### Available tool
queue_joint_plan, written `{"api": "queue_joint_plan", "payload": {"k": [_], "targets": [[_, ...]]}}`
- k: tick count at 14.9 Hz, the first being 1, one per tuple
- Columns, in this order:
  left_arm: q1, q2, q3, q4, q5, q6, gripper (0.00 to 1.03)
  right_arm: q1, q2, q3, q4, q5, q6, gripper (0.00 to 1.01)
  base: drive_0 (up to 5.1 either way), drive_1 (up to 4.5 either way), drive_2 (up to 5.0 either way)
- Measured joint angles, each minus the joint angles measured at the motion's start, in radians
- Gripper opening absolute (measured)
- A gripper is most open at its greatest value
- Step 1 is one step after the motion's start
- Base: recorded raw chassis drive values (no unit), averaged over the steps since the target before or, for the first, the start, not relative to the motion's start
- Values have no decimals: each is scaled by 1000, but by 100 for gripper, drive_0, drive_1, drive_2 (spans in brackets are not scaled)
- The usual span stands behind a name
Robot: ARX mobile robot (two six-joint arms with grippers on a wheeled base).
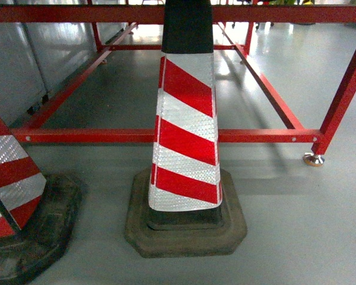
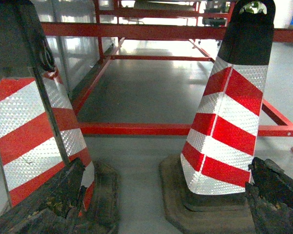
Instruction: Sort blue parts and orange caps into right shelf containers
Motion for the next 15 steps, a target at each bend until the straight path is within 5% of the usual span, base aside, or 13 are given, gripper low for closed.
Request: {"api": "queue_joint_plan", "payload": {"k": [15], "targets": [[0, 0, 0, 0, 0, 0, 98, 0, 0, 0, 0, 0, 0, 98, 0, 0, 0]]}}
